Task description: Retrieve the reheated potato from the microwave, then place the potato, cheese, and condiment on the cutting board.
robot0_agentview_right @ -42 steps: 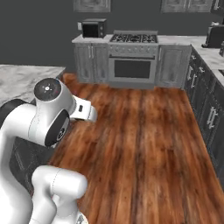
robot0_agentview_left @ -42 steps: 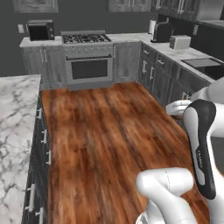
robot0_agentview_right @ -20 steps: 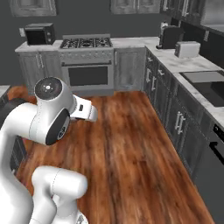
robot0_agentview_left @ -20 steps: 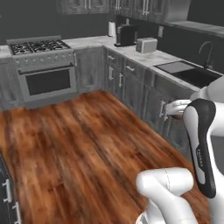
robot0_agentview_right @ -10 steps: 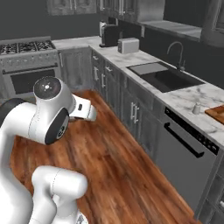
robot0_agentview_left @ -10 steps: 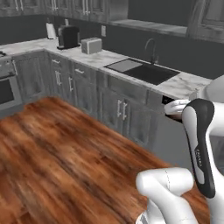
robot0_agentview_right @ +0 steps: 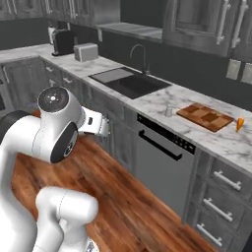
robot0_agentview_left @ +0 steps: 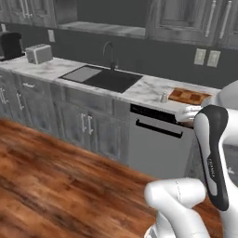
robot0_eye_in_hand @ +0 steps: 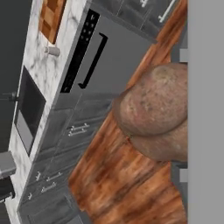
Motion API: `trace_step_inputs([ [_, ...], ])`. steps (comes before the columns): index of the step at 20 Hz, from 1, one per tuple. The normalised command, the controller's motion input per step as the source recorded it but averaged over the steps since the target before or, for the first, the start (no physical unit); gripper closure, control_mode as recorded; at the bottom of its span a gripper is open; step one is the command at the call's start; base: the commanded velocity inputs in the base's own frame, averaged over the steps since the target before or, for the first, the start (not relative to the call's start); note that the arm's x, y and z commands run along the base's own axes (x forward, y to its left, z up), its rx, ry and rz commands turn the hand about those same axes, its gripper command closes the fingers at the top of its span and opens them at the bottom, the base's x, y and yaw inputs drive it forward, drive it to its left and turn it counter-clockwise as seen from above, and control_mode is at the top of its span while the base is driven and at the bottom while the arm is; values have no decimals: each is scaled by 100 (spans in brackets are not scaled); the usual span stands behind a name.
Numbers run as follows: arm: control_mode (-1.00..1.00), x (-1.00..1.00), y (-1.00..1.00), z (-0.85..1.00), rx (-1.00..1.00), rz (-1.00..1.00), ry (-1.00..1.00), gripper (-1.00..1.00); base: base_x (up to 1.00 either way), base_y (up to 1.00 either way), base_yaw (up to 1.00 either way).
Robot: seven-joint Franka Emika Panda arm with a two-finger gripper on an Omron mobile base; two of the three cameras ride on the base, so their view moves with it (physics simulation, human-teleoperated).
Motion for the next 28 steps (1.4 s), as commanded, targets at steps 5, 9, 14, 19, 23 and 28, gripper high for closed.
trace_step_inputs([
  [5, 100, 0, 0, 0, 0, 0, 0, 100, 43, -15, -46],
  [9, 100, 0, 0, 0, 0, 0, 0, 100, 60, -3, -36],
  [14, 100, 0, 0, 0, 0, 0, 0, 100, 74, 4, -24],
  [19, 100, 0, 0, 0, 0, 0, 0, 100, 76, 24, -25],
  [23, 100, 0, 0, 0, 0, 0, 0, 100, 66, 30, -31],
  [28, 100, 0, 0, 0, 0, 0, 0, 100, 63, 35, -32],
])
